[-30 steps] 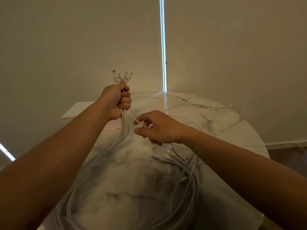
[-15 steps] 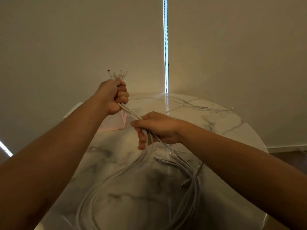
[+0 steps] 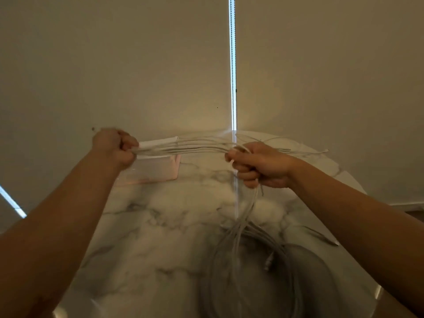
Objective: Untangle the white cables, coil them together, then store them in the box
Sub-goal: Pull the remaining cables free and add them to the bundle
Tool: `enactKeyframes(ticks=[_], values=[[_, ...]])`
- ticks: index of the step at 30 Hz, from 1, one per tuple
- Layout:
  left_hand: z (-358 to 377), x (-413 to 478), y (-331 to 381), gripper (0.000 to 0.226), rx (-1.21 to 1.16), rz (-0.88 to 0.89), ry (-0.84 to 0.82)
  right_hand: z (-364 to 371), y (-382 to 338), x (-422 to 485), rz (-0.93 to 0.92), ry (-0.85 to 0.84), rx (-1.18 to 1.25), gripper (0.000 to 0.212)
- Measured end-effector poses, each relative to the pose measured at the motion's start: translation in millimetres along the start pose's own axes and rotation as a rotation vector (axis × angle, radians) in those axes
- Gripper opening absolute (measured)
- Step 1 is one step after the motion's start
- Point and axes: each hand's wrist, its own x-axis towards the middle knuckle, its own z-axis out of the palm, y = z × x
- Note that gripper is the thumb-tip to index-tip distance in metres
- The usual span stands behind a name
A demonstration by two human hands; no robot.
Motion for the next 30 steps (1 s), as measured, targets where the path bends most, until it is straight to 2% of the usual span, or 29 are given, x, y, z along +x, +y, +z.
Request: enactKeyframes(ticks=[2,5,10,14,16,19,21,22,23,24,25,28,29,30], values=[[-15,-7,-28,0.040,-0.023,-0.095,-0.002,-10,0,-3,-0.052,0.148,0.040,0.031],[-32,-18,-56,0.034,-0.139,-0.206,-0.030,-17,1,-6,-0.108,0.241,0.071,0.038],[-41,-47,-98,0.034,-0.221,-0.222,0.041,-12,-17,1,-0.254,0.398,0.042,0.037],[-51,-67,-120,0.030,-0.212,-0.276,0.000,-7,-31,6,-0.281,0.509,-0.104,0.040],[-55,-79,-125,0.037,-0.187,-0.339,-0.051,-4,-34,7,-0.300,0.539,-0.200,0.042],[-69,-104,-126,0.056,0.058,-0.539,-0.189,-1,-38,7,-0.333,0.526,-0.302,0.043],[-79,-122,-109,0.069,0.501,-0.644,-0.427,1,-43,6,-0.338,0.515,-0.387,0.044],[-78,-133,-92,0.072,0.759,-0.623,-0.581,2,-44,6,-0.339,0.510,-0.437,0.044],[-73,-142,-73,0.071,0.962,-0.515,-0.714,3,-45,7,-0.341,0.504,-0.485,0.044],[-62,-146,-55,0.068,1.072,-0.320,-0.787,5,-46,8,-0.340,0.497,-0.525,0.045],[-48,-148,-39,0.062,1.082,-0.062,-0.797,7,-46,9,-0.336,0.489,-0.560,0.045],[9,-131,-14,0.032,0.964,0.709,-0.612,13,-46,14,-0.324,0.469,-0.629,0.047],[29,-122,-15,0.027,1.032,0.905,-0.539,14,-47,15,-0.319,0.460,-0.640,0.048],[45,-111,-21,0.025,1.142,1.016,-0.500,16,-48,15,-0.312,0.452,-0.646,0.047]])
